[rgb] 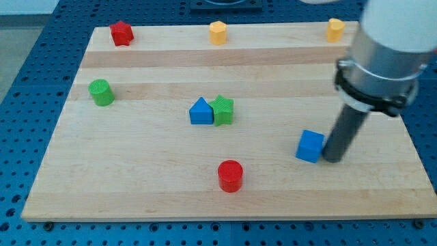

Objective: Move the blue cube into the green star

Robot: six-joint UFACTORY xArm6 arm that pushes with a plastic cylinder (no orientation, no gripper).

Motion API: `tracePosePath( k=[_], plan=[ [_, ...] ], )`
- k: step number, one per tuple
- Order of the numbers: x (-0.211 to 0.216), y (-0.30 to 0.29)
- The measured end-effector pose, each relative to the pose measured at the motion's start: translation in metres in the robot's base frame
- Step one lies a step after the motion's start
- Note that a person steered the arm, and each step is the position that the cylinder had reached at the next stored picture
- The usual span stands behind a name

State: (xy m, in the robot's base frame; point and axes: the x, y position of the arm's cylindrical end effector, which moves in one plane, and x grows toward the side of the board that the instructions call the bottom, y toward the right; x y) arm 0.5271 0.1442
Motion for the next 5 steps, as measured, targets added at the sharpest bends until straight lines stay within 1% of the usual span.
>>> tracePosePath(
  k=[1, 2, 3, 4, 5],
  plan=[
    [-0.009, -0.059],
    [-0.01, -0.102],
    [-0.012, -0.119],
    [-0.025, -0.136],
    [-0.029, -0.142]
  ],
)
